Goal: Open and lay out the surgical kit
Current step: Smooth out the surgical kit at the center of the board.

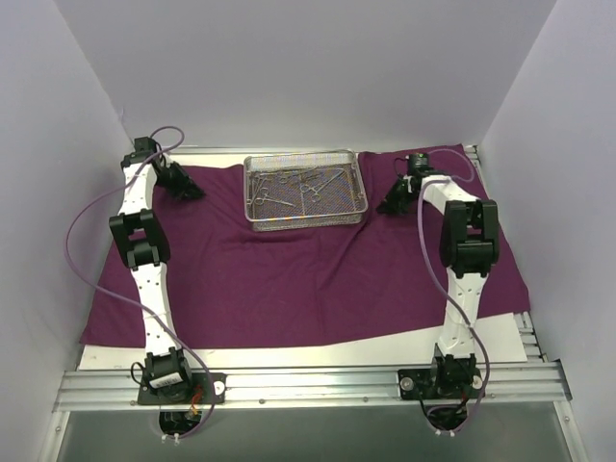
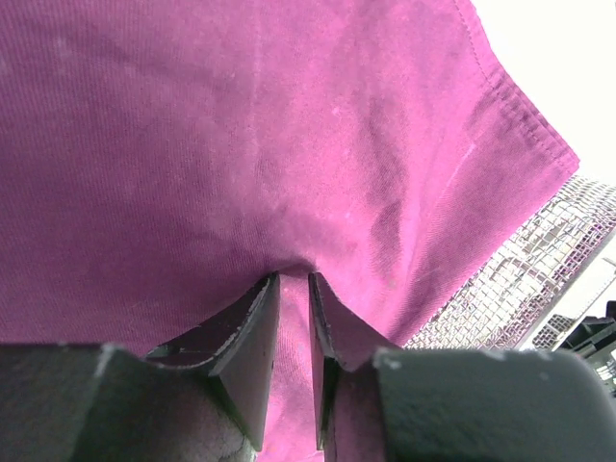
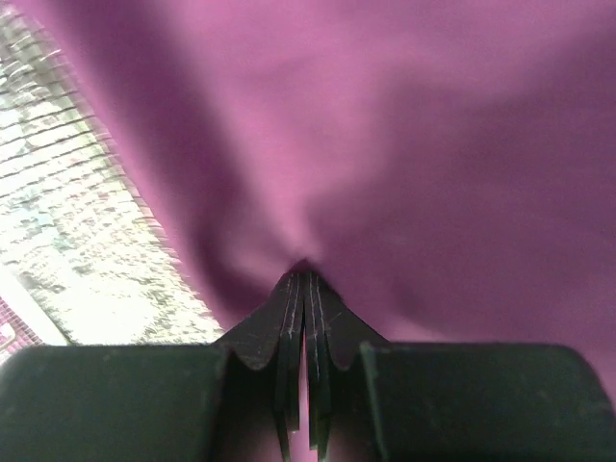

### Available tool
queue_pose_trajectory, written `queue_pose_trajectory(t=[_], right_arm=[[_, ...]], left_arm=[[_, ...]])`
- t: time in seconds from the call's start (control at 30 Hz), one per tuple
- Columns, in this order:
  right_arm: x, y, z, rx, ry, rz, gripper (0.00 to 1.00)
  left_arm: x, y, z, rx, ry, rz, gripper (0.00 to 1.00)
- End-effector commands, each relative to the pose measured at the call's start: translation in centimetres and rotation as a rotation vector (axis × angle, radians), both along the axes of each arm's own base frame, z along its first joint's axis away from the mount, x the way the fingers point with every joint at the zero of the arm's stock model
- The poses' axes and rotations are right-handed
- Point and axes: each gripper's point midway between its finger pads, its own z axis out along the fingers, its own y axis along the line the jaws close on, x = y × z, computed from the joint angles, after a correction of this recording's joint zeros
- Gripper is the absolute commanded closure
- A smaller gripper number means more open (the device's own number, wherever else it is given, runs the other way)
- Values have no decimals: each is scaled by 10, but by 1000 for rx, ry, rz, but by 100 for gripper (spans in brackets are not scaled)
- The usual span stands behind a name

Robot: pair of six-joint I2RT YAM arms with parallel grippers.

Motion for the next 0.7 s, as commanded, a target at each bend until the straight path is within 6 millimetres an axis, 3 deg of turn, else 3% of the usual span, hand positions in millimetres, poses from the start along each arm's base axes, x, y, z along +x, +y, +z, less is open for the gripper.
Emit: queue_pose_trajectory(t=[0.0,0.17,0.27,0.3,0.5,0.67], right_arm=[[-21,-64,14,-156,30,-41,100],[-48,-92,39,-232,19,-49,100],[-62,-99,51,-259,5,-53,100],[-74,-102,41,-268,38,-57,100],[-111,-121,28,-286,107,-112,100],[-161,-122,-6,-278,239,-133,100]], left_arm=[[8,7,22,94,-80,-21,70],[3,-25,47,96,-99,-69,69],[2,-29,55,134,-105,-74,68],[2,-28,55,142,-102,-71,67],[-3,-24,47,150,-82,-84,66],[-6,-13,39,180,-63,-83,66]])
